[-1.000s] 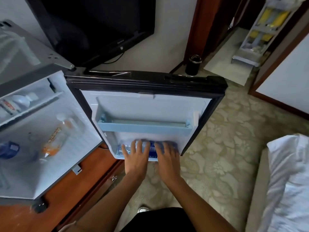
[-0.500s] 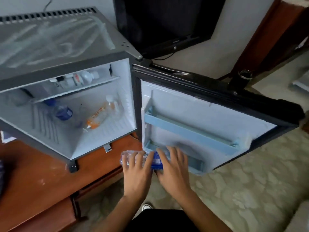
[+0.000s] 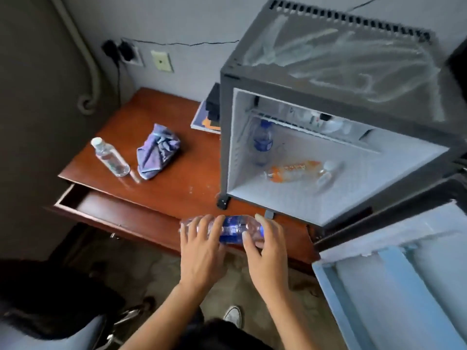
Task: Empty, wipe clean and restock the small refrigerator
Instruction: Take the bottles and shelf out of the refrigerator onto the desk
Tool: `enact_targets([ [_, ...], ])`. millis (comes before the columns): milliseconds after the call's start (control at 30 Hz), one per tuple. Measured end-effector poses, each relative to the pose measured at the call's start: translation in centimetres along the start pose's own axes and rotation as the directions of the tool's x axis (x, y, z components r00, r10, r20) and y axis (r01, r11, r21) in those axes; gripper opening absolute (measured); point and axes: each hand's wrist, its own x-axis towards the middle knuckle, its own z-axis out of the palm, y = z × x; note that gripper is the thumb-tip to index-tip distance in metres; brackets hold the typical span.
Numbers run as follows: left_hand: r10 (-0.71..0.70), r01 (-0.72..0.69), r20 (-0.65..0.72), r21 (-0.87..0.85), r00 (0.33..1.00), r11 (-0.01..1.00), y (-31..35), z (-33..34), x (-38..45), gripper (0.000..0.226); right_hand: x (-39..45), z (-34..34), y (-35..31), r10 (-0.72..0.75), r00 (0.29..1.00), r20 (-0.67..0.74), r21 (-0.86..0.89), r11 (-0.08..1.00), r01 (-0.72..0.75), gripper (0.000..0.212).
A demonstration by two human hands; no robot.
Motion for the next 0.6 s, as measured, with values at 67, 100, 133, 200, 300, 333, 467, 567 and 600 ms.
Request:
enact_targets([
  [67,-0.08,0.081,-0.021,0.019,0.997,0.997,-2.7,-0.8,-0.2,0.062,1.0,2.2,-1.6,-0.068,0.997,0.043,0.008,0.998,0.068,0.031],
  [100,-0.123,0.124,-0.027,0.03,0.992,0.992,-4.0,-1.1,-0.3,0.062,1.6,3.3,-2.4,-0.102,0.993,0.059,0.012,0.995,0.102,0.029],
  [133,-0.167,0.169,-0.035,0.04,0.985,0.985,-5.1,-1.4,-0.2,0.062,2.2,4.5,-3.2,-0.134,0.988,0.08,0.011,0.991,0.133,0.028],
  [200,-0.254,0.256,-0.055,0.039,0.966,0.966,-7.2,-1.9,0.2,0.06,3.5,6.9,-4.8,-0.193,0.972,0.135,0.004,0.981,0.194,0.028],
  [300,-0.357,0.359,-0.064,0.031,0.932,0.933,-10.4,-2.5,1.7,0.067,5.8,10.7,-7.4,-0.279,0.939,0.202,-0.014,0.958,0.288,0.031],
  [333,-0.382,0.385,-0.061,0.031,0.922,0.923,-11.5,-2.7,2.5,0.075,6.7,11.9,-8.5,-0.302,0.929,0.215,-0.024,0.949,0.314,0.032],
  [467,-0.449,0.45,-0.021,0.028,0.893,0.893,-16.2,-4.1,6.0,0.095,10.1,16.7,-13.3,-0.399,0.888,0.229,-0.1,0.898,0.429,0.034],
  [567,-0.468,0.468,-0.006,0.03,0.884,0.883,-19.7,-5.0,8.5,0.099,13.4,20.1,-16.7,-0.434,0.861,0.266,-0.157,0.862,0.482,0.033],
  [600,-0.481,0.481,-0.013,0.026,0.877,0.876,-20.9,-5.3,9.1,0.1,14.7,21.3,-17.8,-0.44,0.856,0.272,-0.175,0.852,0.494,0.033],
])
